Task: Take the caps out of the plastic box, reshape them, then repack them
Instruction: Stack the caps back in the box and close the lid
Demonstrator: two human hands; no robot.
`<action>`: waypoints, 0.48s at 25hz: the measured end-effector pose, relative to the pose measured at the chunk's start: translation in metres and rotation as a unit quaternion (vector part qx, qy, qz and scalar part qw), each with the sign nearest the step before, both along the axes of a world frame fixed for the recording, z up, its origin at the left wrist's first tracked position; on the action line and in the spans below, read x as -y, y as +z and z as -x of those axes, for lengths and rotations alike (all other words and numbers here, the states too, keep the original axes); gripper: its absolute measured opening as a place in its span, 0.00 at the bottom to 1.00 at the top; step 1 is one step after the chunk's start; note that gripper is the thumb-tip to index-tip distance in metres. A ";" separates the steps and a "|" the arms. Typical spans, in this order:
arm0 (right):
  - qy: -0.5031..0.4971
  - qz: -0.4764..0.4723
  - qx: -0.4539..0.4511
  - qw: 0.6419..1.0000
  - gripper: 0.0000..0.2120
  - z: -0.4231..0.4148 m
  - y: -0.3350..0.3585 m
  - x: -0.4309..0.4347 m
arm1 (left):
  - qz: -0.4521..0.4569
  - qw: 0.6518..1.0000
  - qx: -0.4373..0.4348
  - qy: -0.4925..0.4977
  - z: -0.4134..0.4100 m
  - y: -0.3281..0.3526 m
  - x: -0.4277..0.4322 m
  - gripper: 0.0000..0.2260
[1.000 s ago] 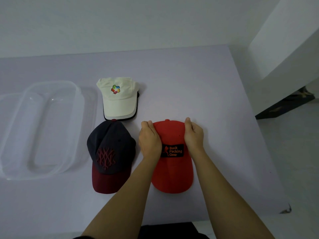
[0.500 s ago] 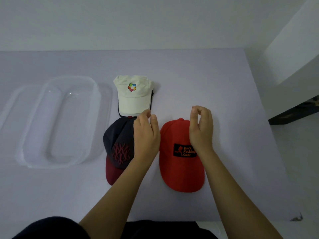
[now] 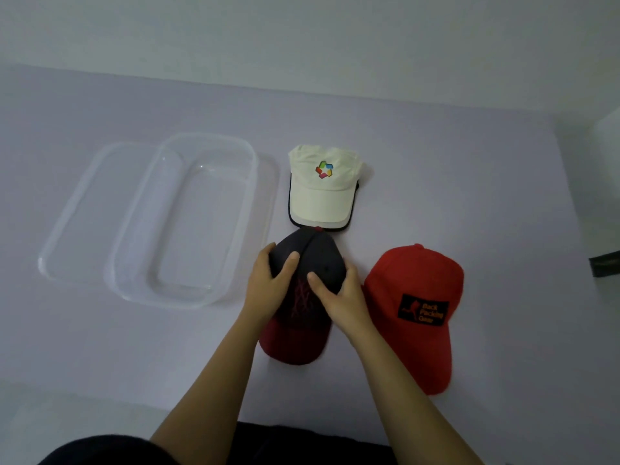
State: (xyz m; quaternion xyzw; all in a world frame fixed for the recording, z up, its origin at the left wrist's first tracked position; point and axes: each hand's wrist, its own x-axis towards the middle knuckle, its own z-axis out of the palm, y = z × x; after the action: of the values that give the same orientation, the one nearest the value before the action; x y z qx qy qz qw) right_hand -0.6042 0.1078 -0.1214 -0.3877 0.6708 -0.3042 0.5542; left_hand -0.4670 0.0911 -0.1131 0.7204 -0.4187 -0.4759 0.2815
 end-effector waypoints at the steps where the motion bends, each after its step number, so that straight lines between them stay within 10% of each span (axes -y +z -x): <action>1: -0.016 -0.001 0.022 1.000 0.28 0.001 -0.001 0.001 | -0.009 1.000 -0.028 -0.004 -0.004 -0.003 0.000 0.23; 12: 0.001 -0.077 0.145 0.986 0.09 0.002 -0.006 0.011 | -0.051 0.985 -0.165 0.002 -0.025 -0.012 0.006 0.21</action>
State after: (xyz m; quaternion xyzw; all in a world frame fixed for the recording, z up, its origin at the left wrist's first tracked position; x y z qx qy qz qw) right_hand -0.6065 0.0972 -0.1276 -0.2966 0.6044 -0.3042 0.6739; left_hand -0.4416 0.0850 -0.1251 0.6464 -0.3404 -0.6083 0.3103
